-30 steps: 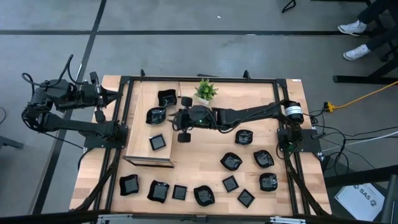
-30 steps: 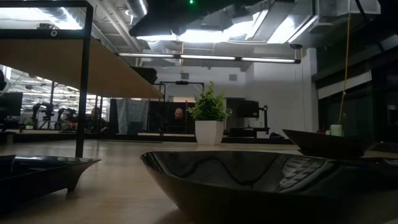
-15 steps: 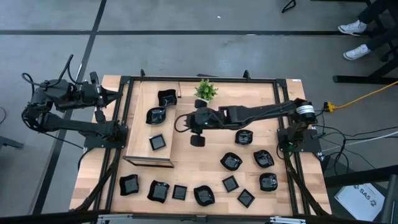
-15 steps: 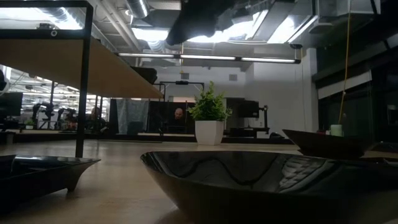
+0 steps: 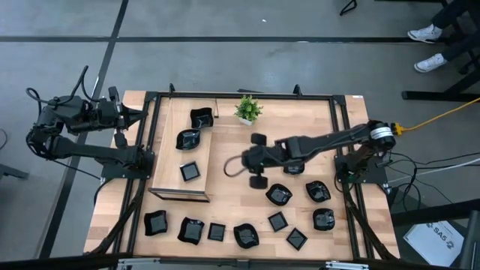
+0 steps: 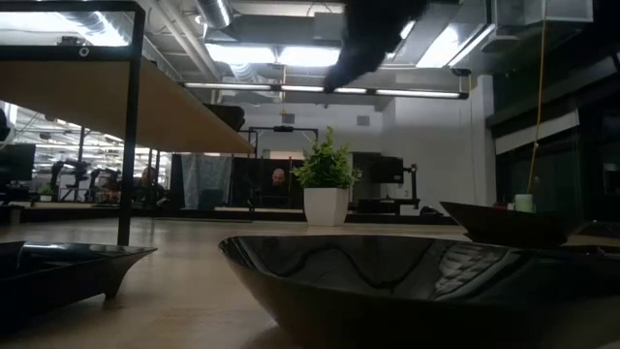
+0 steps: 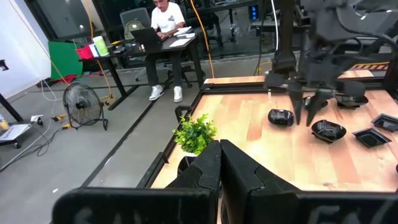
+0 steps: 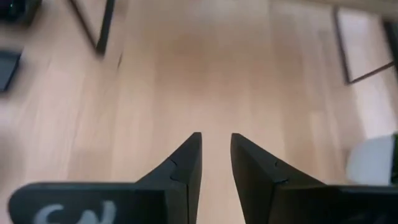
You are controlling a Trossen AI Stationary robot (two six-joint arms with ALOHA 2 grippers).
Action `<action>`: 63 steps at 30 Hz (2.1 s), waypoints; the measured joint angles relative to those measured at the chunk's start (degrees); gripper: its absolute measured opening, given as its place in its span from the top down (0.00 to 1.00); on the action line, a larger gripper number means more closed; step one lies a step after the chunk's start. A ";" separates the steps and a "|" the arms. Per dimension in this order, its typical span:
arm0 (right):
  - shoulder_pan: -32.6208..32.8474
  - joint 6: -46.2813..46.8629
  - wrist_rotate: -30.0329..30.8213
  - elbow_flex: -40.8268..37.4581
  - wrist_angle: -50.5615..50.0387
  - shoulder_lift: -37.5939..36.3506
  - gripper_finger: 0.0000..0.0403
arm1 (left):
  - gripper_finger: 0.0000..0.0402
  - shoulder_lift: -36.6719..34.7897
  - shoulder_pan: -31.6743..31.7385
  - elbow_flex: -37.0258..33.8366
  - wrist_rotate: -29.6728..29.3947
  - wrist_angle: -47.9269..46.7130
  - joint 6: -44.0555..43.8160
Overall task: Pick & Place Mini shaped plates
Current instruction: Stack the black leaf shape bowl on top of the black leaf shape bowl on the shelf
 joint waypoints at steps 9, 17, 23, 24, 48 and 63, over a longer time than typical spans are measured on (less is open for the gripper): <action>5.61 2.00 -1.72 -8.74 -5.40 -2.73 0.79 | 0.99 0.00 0.00 -0.01 -0.02 0.01 0.00; 8.50 5.29 -7.03 -12.46 -4.68 -3.00 0.79 | 0.99 0.00 -0.01 -0.02 -0.02 0.01 0.00; 9.60 8.62 -9.93 -13.61 -9.14 -4.91 0.79 | 0.99 0.00 0.00 -0.02 -0.02 0.00 0.00; 9.60 9.71 -9.94 -13.62 -10.90 -5.04 0.79 | 0.99 0.00 -0.01 -0.02 0.00 0.00 0.00; 7.94 19.69 -1.39 -26.11 -15.34 -6.21 0.79 | 0.99 0.00 -0.01 0.00 -0.02 0.00 0.00; 6.58 19.78 0.64 -31.52 -11.22 -6.64 0.79 | 0.99 0.00 -0.01 0.00 0.00 0.00 0.00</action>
